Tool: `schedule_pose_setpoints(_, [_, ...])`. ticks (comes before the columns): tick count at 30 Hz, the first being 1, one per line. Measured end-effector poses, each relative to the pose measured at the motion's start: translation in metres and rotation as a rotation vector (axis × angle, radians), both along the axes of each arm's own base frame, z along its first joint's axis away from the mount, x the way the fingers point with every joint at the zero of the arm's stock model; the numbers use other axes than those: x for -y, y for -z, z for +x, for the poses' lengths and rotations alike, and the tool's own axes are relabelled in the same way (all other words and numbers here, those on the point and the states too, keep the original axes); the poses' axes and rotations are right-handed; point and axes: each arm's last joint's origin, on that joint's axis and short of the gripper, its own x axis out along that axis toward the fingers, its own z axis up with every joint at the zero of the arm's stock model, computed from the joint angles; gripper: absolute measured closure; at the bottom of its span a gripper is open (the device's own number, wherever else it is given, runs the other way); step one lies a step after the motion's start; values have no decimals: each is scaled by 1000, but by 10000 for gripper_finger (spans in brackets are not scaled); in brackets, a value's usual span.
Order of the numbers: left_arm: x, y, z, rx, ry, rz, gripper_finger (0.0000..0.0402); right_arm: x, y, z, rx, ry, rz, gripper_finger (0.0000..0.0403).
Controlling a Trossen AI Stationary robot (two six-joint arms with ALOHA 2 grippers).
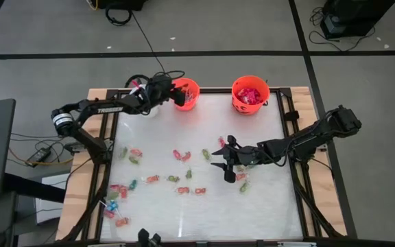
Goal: Sort candy by brand, put in halloween buckets
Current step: Put the blue lollipop into the left orange bucket
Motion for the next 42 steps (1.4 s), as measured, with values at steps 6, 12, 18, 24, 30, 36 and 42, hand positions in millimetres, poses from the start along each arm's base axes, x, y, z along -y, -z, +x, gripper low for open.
schedule_pose_setpoints(6, [12, -6, -1, 66, 75, -117, 214, 1, 0, 0, 0, 2, 1, 198])
schedule_pose_setpoints(12, [41, -16, -10, -5, 128, -202, 225, 1, 0, 0, 0, 3, 2, 198])
schedule_pose_setpoints(18, [89, -18, -20, -174, 232, -305, 244, 1, 0, 0, 5, 13, 22, 198])
schedule_pose_setpoints(24, [158, -9, -14, -274, 363, -403, 252, 0, -1, 1, 12, 13, 24, 198])
schedule_pose_setpoints(30, [222, -6, -20, -276, 442, -507, 254, 0, -1, 1, 16, 13, 25, 198])
schedule_pose_setpoints(36, [270, 1, -40, -322, 408, -640, 254, 0, -1, 1, 15, 5, 30, 198])
schedule_pose_setpoints(42, [303, 6, -66, -392, 345, -813, 254, -1, -1, 1, 13, -12, 68, 198])
